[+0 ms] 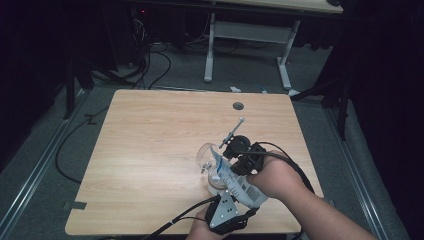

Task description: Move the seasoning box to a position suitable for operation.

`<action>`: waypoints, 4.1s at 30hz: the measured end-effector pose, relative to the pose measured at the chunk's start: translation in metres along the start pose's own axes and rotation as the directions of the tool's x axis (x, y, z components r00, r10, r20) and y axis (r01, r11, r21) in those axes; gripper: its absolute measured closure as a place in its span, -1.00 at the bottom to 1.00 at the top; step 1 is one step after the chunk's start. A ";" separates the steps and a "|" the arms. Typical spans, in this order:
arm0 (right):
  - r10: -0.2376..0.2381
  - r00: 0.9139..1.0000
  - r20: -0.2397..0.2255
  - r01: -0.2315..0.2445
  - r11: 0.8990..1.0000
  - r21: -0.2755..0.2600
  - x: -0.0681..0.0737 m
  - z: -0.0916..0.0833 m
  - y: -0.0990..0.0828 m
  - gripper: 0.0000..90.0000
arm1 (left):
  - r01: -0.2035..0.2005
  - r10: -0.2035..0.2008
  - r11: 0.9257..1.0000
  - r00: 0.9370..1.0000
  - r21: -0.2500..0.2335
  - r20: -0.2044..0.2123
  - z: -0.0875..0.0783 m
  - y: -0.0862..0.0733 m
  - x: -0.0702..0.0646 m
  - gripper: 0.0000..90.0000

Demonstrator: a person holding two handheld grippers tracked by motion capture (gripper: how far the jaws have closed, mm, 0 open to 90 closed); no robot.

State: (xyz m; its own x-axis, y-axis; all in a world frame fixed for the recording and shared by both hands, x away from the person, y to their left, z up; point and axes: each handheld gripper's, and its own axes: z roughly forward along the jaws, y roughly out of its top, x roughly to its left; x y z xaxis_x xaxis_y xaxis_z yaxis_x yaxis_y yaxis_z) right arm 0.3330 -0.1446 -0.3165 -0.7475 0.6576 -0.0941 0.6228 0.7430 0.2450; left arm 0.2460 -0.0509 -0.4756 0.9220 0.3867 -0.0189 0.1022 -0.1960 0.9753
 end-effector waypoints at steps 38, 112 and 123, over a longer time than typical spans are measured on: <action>-0.018 1.000 0.015 0.018 1.000 0.003 0.002 0.000 0.005 1.00 | -0.002 0.002 1.000 1.000 -0.008 -0.006 0.000 0.003 0.000 0.27; -0.028 0.999 0.021 0.028 1.000 -0.008 0.003 -0.004 0.008 1.00 | 0.001 -0.001 1.000 1.000 -0.030 -0.003 -0.001 0.007 0.000 0.26; -0.029 0.999 0.018 0.029 1.000 -0.005 0.003 -0.003 0.007 1.00 | -0.002 0.002 1.000 1.000 -0.029 -0.001 -0.001 0.007 0.000 0.26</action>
State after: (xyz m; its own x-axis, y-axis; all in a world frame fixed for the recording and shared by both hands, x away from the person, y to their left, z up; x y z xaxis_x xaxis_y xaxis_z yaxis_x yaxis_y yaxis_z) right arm 0.3344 -0.1379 -0.3120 -0.7612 0.6376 -0.1182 0.5994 0.7614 0.2471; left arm 0.2462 -0.0516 -0.4682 0.9217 0.3876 -0.0167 0.0896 -0.1709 0.9812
